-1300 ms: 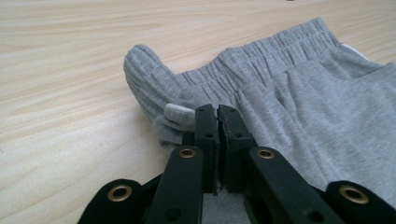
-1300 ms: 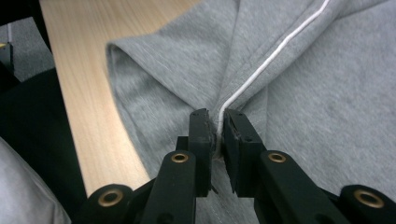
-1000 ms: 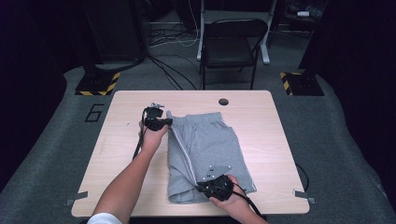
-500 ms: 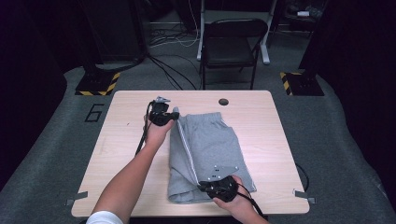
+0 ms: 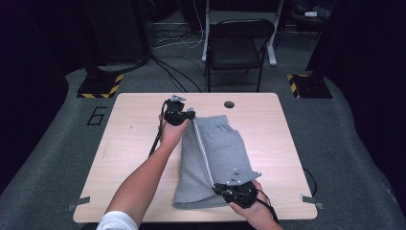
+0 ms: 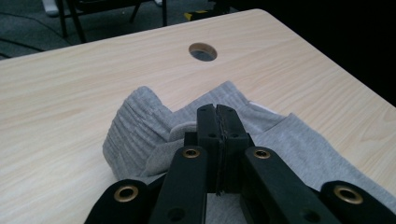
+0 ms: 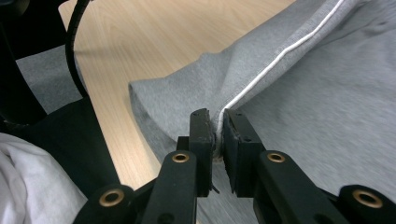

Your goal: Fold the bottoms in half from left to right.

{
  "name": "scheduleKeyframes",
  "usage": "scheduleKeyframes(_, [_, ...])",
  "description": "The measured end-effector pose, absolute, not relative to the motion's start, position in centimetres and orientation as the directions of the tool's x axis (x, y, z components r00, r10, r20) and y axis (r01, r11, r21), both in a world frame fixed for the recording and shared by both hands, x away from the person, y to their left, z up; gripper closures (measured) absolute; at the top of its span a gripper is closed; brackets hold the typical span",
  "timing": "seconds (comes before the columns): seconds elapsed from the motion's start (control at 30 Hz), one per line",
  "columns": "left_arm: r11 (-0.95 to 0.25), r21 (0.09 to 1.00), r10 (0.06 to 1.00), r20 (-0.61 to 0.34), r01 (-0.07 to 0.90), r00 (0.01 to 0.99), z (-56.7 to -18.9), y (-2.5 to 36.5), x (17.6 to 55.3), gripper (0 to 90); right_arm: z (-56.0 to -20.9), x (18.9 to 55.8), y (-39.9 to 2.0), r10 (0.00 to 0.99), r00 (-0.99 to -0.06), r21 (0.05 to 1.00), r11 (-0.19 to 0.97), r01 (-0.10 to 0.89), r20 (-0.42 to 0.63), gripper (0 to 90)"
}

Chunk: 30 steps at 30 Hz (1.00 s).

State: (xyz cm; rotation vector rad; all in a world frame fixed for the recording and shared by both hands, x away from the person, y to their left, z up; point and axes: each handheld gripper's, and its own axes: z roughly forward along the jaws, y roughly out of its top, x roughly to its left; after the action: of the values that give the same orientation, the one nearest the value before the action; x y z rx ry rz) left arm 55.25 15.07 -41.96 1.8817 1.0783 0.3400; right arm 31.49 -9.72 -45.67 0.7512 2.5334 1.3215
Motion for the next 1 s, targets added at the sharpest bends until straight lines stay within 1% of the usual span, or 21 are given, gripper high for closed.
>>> scheduleKeyframes(0.17, [-0.206,0.825,0.775,-0.191,0.527,0.603,-41.7,12.8,55.7,89.3,-45.3,31.0,-11.2,0.542,-0.839,0.809,0.469,0.354,0.053,81.6])
scheduleKeyframes(0.27, [-0.222,0.821,0.767,-0.186,0.525,0.615,-42.0,11.1,56.0,89.3,-45.6,30.8,-11.8,0.558,-0.828,0.8,0.473,0.37,0.053,81.5])
scheduleKeyframes(0.4, [-0.23,0.814,0.758,-0.194,0.533,0.623,-42.9,9.3,56.5,89.3,-45.8,30.3,-12.4,0.571,-0.82,0.782,0.498,0.373,0.027,81.5])
scheduleKeyframes(0.57, [-0.247,0.801,0.761,-0.188,0.545,0.621,-44.1,8.1,56.9,89.3,-46.5,29.7,-13.1,0.604,-0.797,0.75,0.533,0.393,-0.011,81.6])
scheduleKeyframes(0.73, [-0.289,0.783,0.755,-0.168,0.551,0.634,-45.2,6.8,57.0,89.2,-47.9,30.3,-14.2,0.654,-0.756,0.721,0.512,0.467,0.025,81.6])
scheduleKeyframes(0.8, [-0.293,0.781,0.755,-0.165,0.552,0.634,-45.5,6.6,57.1,89.2,-48.2,30.4,-14.5,0.659,-0.752,0.714,0.518,0.471,0.018,81.5])
scheduleKeyframes(0.87, [-0.291,0.78,0.756,-0.168,0.555,0.633,-45.7,6.5,57.2,89.2,-48.3,30.4,-14.5,0.678,-0.734,0.723,0.493,0.484,0.029,81.4])
scheduleKeyframes(1.0, [-0.303,0.77,0.749,-0.172,0.561,0.64,-45.8,6.6,57.2,89.1,-48.5,30.3,-14.4,0.673,-0.739,0.709,0.511,0.486,0.021,81.3])
